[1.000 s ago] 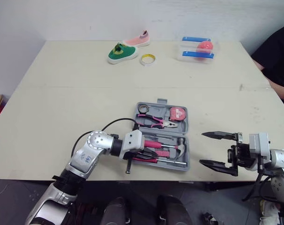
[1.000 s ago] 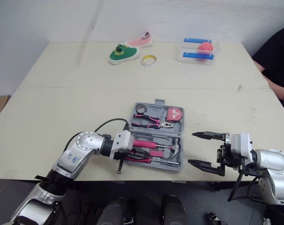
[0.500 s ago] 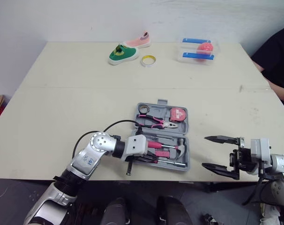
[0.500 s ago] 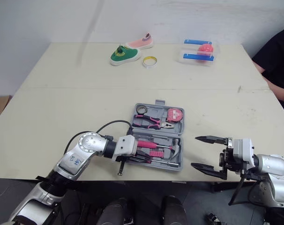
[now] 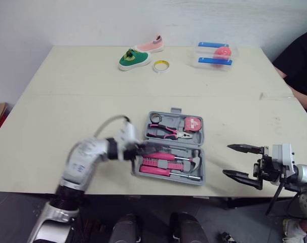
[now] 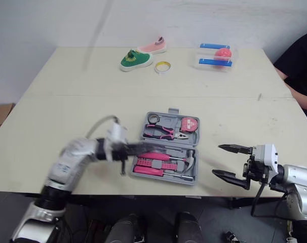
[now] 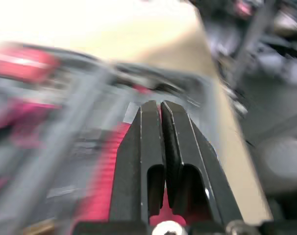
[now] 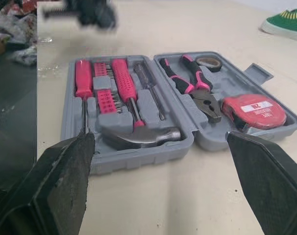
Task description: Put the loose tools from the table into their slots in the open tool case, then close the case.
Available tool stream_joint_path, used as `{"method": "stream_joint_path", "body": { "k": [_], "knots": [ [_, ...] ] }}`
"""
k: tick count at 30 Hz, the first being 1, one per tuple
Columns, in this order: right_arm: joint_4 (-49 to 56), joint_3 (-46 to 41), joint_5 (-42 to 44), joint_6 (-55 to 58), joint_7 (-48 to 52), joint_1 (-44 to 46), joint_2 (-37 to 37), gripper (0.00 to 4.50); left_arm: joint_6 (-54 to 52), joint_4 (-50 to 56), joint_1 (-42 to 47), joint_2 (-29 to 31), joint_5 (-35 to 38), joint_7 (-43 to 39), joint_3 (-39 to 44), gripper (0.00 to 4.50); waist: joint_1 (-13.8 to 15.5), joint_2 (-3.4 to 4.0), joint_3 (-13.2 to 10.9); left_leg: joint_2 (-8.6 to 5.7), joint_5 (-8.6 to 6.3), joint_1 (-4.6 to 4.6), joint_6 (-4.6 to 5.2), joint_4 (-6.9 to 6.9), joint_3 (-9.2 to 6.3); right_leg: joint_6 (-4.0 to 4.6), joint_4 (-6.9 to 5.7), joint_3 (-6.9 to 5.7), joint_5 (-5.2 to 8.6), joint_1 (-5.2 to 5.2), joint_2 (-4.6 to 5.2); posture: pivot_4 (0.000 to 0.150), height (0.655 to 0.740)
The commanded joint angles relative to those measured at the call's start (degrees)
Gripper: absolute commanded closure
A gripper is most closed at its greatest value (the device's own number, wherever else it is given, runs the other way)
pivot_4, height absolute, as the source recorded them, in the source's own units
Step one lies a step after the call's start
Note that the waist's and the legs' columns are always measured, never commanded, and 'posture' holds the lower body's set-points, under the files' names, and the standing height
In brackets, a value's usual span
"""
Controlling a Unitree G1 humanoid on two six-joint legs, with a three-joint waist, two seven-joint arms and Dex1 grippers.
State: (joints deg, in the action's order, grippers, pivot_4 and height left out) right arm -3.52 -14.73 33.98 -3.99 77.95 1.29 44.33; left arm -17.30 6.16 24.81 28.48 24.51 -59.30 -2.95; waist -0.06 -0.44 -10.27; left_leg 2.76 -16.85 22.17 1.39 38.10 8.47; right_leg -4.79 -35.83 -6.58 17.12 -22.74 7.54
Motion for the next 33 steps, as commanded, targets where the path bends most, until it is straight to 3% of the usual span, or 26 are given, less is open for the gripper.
{"method": "stream_joint_path", "body": {
  "k": [1,5,8,11,17,18,33],
  "knots": [
    [2.0,-0.5,-0.3,6.1,-7.5,2.3,-0.6,0.0,-0.1,0.0,0.0,4.1,1.0,1.1,5.8,4.42,-0.2,0.02,0.0,-0.03,0.0,-0.01,0.0,-0.02,0.03,0.0,0.0,0.02,0.0,0.01,0.0,0.15,0.74],
    [0.0,1.6,-4.8,9.0,-12.4,4.9,-0.6,0.0,2.5,-4.9,-1.2,7.3,-3.2,3.0,7.1,4.42,-0.1,0.01,0.0,-0.08,-0.02,0.01,0.02,-0.02,0.06,-0.01,0.04,0.02,0.0,0.0,0.0,0.15,0.74],
    [-4.4,4.6,-6.8,9.2,-10.6,8.1,-1.1,0.0,2.9,-8.1,-2.1,8.1,-4.9,3.8,6.5,4.42,-0.1,-0.01,0.0,-0.06,-0.03,0.02,0.01,-0.02,0.07,-0.01,0.05,-0.02,0.0,-0.02,-0.02,0.15,0.74],
    [-9.6,7.2,-11.0,7.2,-11.5,11.0,-1.4,0.94,3.5,-10.5,-1.7,6.6,-6.9,5.2,4.6,4.5,0.1,-0.02,0.0,-0.07,-0.03,0.07,0.02,-0.03,0.05,-0.01,0.07,-0.06,0.0,-0.03,-0.01,0.15,0.74],
    [-13.5,11.8,-16.7,4.0,-11.0,13.4,-2.3,4.17,2.8,-12.3,-0.6,3.4,-9.7,6.2,0.2,4.5,-0.1,-0.03,0.0,-0.09,-0.03,0.12,0.03,-0.03,0.09,-0.03,0.08,-0.08,-0.01,-0.06,-0.02,0.15,0.74],
    [-14.0,12.6,-17.6,3.7,-11.3,13.8,-2.8,4.48,2.1,-12.9,-0.2,3.0,-10.6,6.9,-0.6,4.5,-0.1,-0.03,0.0,-0.08,-0.02,0.11,0.02,-0.03,0.11,-0.03,0.06,-0.12,-0.01,-0.06,-0.04,0.15,0.74],
    [-13.5,18.2,-22.0,5.0,-14.9,20.6,-9.9,4.48,0.9,-19.0,3.8,-1.2,-14.4,9.5,-3.6,4.5,-1.7,-0.05,0.0,0.01,0.01,0.02,-0.08,-0.07,0.14,-0.03,-0.01,-0.3,-0.01,-0.06,-0.1,0.15,0.74]
  ]
}}
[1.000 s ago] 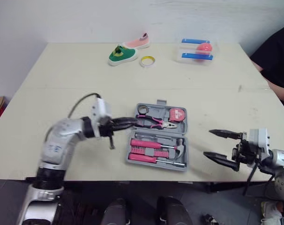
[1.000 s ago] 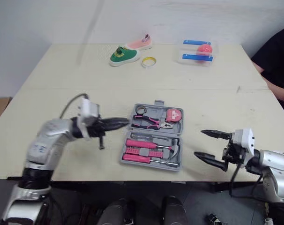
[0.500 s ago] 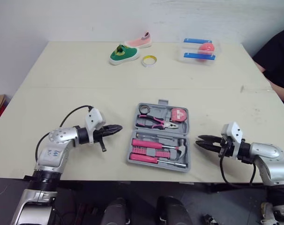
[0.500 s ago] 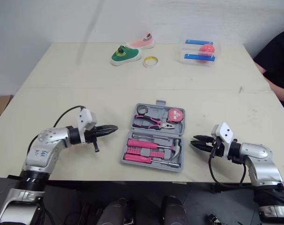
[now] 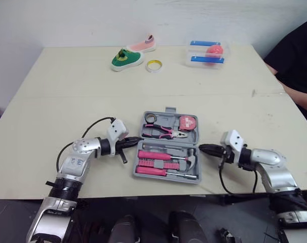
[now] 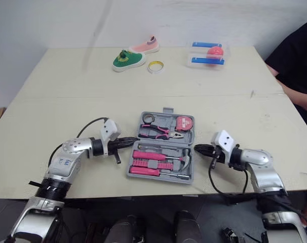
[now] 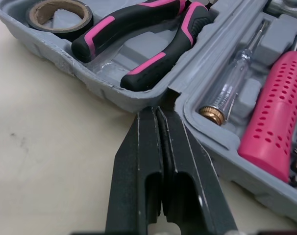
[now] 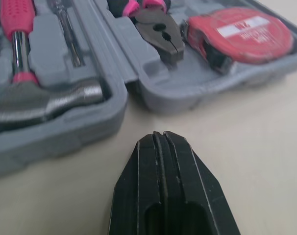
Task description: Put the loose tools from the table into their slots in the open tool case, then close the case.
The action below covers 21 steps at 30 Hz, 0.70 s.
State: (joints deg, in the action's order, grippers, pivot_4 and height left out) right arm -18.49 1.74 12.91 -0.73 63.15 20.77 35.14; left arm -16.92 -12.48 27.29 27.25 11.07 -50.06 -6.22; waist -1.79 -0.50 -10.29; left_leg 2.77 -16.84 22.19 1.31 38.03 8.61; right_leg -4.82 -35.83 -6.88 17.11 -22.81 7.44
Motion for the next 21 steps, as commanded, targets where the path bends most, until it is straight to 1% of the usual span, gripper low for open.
{"method": "stream_joint_path", "body": {
  "k": [1,7,10,14,17,19,21],
  "knots": [
    [1.6,2.3,-1.5,2.2,-0.3,1.8,-0.9,4.48,-0.2,-0.3,1.4,-0.4,-0.5,0.7,0.3,4.5,0.1,0.0,0.0,0.0,0.0,0.01,0.0,0.0,0.0,0.0,0.0,0.0,0.0,-0.01,0.0,0.15,0.74],
    [-0.8,3.9,-3.8,3.6,-1.9,7.1,-3.1,4.48,-3.6,3.3,-2.5,0.9,1.1,0.9,2.3,4.5,-0.4,0.0,0.0,0.03,0.0,-0.01,-0.03,-0.02,0.01,0.02,-0.03,0.06,0.01,-0.03,0.01,0.15,0.74],
    [-1.2,3.9,-3.9,5.4,-2.1,9.1,-3.6,4.48,-3.5,3.0,-3.6,0.0,1.6,5.0,6.1,4.5,-0.4,0.0,0.0,0.03,0.0,0.0,-0.04,-0.02,0.01,0.03,-0.04,0.11,0.02,-0.04,0.02,0.15,0.74],
    [-1.5,3.4,-4.3,6.8,-2.8,10.1,-3.0,4.48,-2.8,2.3,-3.7,-0.1,1.1,6.8,6.8,4.5,0.0,0.0,0.0,0.01,0.01,0.03,-0.04,-0.02,-0.02,0.03,-0.03,0.27,0.01,-0.07,0.04,0.15,0.74],
    [-1.6,0.6,-2.8,9.0,-4.0,10.6,-1.7,4.48,-2.7,2.2,-4.6,1.5,1.2,7.4,8.3,4.5,0.1,0.0,0.0,-0.03,0.0,0.06,-0.02,-0.02,-0.01,0.03,-0.02,0.26,0.01,-0.08,0.07,0.15,0.74],
    [-1.1,-3.2,-0.4,11.5,-5.7,10.4,-0.7,4.48,-2.1,2.4,-6.1,3.4,2.4,7.4,11.4,4.5,0.1,0.0,0.0,-0.03,-0.01,0.07,-0.01,-0.03,0.0,0.03,-0.02,0.26,0.01,-0.11,0.09,0.15,0.74],
    [0.8,-4.8,2.6,18.7,-3.8,9.4,1.5,4.48,-2.2,3.4,-7.7,4.8,4.1,6.7,13.7,4.5,0.1,0.01,0.0,-0.02,-0.02,0.09,-0.02,-0.06,0.0,0.03,-0.01,0.28,0.01,-0.15,0.09,0.15,0.74]
  ]
}}
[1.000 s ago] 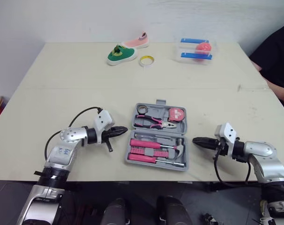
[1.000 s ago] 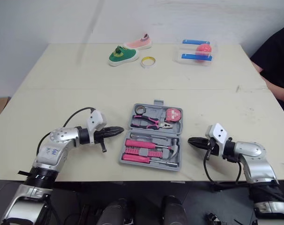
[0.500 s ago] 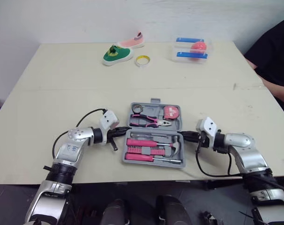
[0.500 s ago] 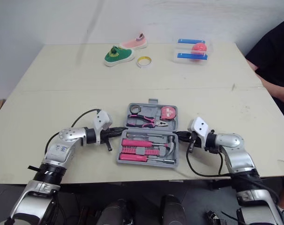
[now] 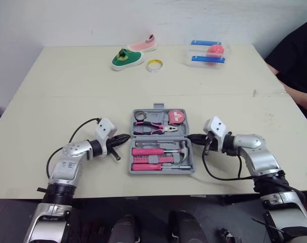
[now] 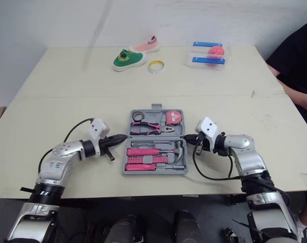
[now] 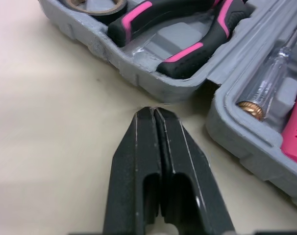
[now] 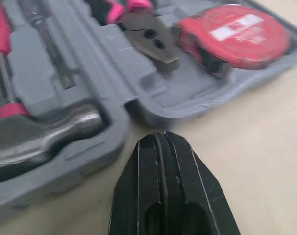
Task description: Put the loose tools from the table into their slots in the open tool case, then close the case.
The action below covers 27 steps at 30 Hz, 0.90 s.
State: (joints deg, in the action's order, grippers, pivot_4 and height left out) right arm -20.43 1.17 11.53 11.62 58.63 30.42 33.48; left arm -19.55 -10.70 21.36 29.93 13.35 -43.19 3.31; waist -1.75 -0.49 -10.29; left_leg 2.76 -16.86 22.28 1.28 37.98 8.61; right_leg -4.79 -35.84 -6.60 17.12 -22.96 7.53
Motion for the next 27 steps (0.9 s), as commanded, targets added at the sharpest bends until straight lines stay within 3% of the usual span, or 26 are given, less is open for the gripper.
{"method": "stream_joint_path", "body": {
  "k": [1,5,10,11,15,18,23,27],
  "knots": [
    [2.9,-6.0,4.4,5.5,1.2,-1.9,4.9,4.18,-0.9,3.3,-3.6,3.1,4.0,-0.8,6.9,4.25,0.1,0.0,0.0,0.0,0.0,0.03,0.0,-0.02,0.0,0.0,-0.01,0.05,0.0,-0.05,0.01,0.15,0.74],
    [2.2,-13.7,5.7,-0.2,-0.5,-7.6,8.7,2.61,1.9,6.2,-9.8,6.2,7.1,-1.3,14.9,2.84,0.2,-0.01,0.0,0.0,-0.03,0.11,0.0,-0.09,0.0,0.01,0.09,0.08,0.01,-0.15,0.02,0.15,0.74],
    [5.7,-21.5,7.7,-1.4,-4.4,-15.1,9.9,0.21,6.8,6.5,-15.2,7.7,9.7,0.8,25.3,0.64,0.2,-0.01,0.0,-0.01,-0.1,0.1,0.0,-0.11,0.04,0.01,0.14,0.11,0.0,-0.14,0.07,0.15,0.74],
    [6.8,-22.8,7.8,-1.6,-5.5,-16.3,9.9,0.0,6.9,6.5,-15.7,7.9,10.1,1.5,26.7,0.09,0.2,-0.01,0.0,-0.01,-0.24,0.1,-0.24,-0.11,0.03,0.0,0.11,0.12,0.0,-0.15,0.08,0.15,0.74],
    [11.7,-23.8,7.6,1.0,-8.7,-19.4,10.1,0.0,4.8,9.1,-16.8,7.8,11.7,3.3,28.8,0.03,0.2,-0.01,0.0,-0.01,-0.26,0.07,-0.23,-0.15,0.04,0.0,0.05,0.14,0.0,-0.19,0.07,0.15,0.74],
    [18.4,-23.6,11.6,9.2,-11.6,-18.8,8.7,0.0,-0.8,15.6,-16.6,7.9,14.8,4.1,27.1,0.03,0.2,-0.02,0.0,-0.01,-0.2,0.1,-0.33,-0.34,0.1,0.0,0.12,0.21,0.0,-0.29,0.06,0.15,0.74],
    [28.6,-21.4,23.1,29.5,-14.9,-13.5,7.4,0.0,-18.1,24.1,-12.2,9.9,17.3,11.0,21.7,0.03,0.2,-0.02,0.0,-0.02,-0.06,0.1,-0.24,-0.34,0.23,0.0,0.0,0.36,0.0,-0.42,0.05,0.15,0.74],
    [31.6,-16.1,28.9,43.9,-18.6,-5.5,5.8,0.0,-31.5,27.3,-3.0,10.6,19.4,14.1,13.9,0.03,0.3,-0.05,0.0,-0.02,0.03,0.1,-0.03,-0.45,0.21,0.0,0.0,0.34,0.0,-0.45,-0.01,0.15,0.74]
  ]
}}
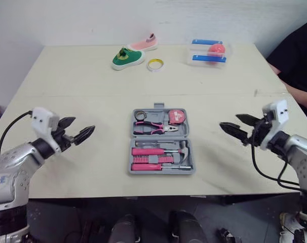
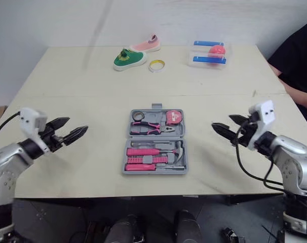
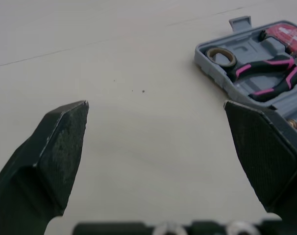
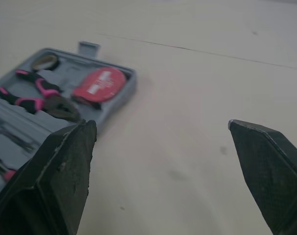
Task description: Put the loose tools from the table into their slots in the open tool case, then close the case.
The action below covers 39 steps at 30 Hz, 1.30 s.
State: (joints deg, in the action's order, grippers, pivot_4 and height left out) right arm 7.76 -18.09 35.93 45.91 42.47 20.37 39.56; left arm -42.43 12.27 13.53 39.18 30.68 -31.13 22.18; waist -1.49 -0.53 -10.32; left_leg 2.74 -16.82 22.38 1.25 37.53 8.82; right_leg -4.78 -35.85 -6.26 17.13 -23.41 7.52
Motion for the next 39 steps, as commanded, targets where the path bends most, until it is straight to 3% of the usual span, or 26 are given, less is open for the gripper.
{"method": "stream_joint_path", "body": {
  "k": [1,6,13,16,31,39],
  "knots": [
    [3.8,4.6,4.7,12.4,-3.2,6.1,-0.1,0.0,-11.9,4.5,6.5,1.6,1.9,2.9,-6.8,0.03,0.0,-0.01,0.0,-0.02,0.1,0.03,-0.01,0.0,0.0,0.0,-0.01,0.01,0.0,-0.03,0.0,0.15,0.74],
    [1.4,11.3,4.4,31.1,-9.8,18.9,-1.0,0.0,-25.7,2.1,17.9,-3.7,1.1,9.5,-14.0,0.03,0.0,-0.01,0.0,-0.1,0.15,0.19,0.02,-0.03,0.09,0.0,-0.01,0.06,0.0,-0.19,0.02,0.15,0.74],
    [-2.7,19.5,-1.7,40.6,-16.7,25.9,-3.8,0.0,-24.4,-5.7,25.1,-6.9,-4.4,11.7,-20.2,0.03,0.0,-0.02,0.0,-0.04,0.25,0.59,-0.02,0.03,0.13,-0.01,-0.05,-0.03,-0.01,-0.48,-0.25,0.15,0.74],
    [-5.9,18.0,-4.2,40.2,-19.7,27.2,-6.6,0.0,-24.8,-8.4,27.3,-10.1,-4.9,13.1,-19.2,0.03,0.0,-0.03,0.0,-0.1,0.3,0.85,0.07,0.23,0.17,-0.09,-0.15,-0.04,-0.05,-0.67,-0.36,0.15,0.74],
    [-15.9,12.3,-6.4,42.2,-21.2,32.9,-12.1,0.0,-25.9,-10.2,27.5,-11.7,-8.7,13.7,-21.2,0.03,-0.1,-0.03,0.0,-0.08,0.33,0.88,0.1,0.33,0.66,-0.21,-0.59,0.14,-0.12,-1.09,-0.44,0.15,0.74],
    [-21.6,14.1,-10.7,38.1,-23.4,34.6,-14.6,0.0,-24.4,-13.2,28.6,-13.8,-10.2,14.5,-20.9,0.03,-0.3,-0.03,0.0,-0.08,0.33,0.88,0.11,0.37,0.7,-0.2,-0.62,0.17,-0.12,-1.11,-0.44,0.15,0.74]
  ]
}}
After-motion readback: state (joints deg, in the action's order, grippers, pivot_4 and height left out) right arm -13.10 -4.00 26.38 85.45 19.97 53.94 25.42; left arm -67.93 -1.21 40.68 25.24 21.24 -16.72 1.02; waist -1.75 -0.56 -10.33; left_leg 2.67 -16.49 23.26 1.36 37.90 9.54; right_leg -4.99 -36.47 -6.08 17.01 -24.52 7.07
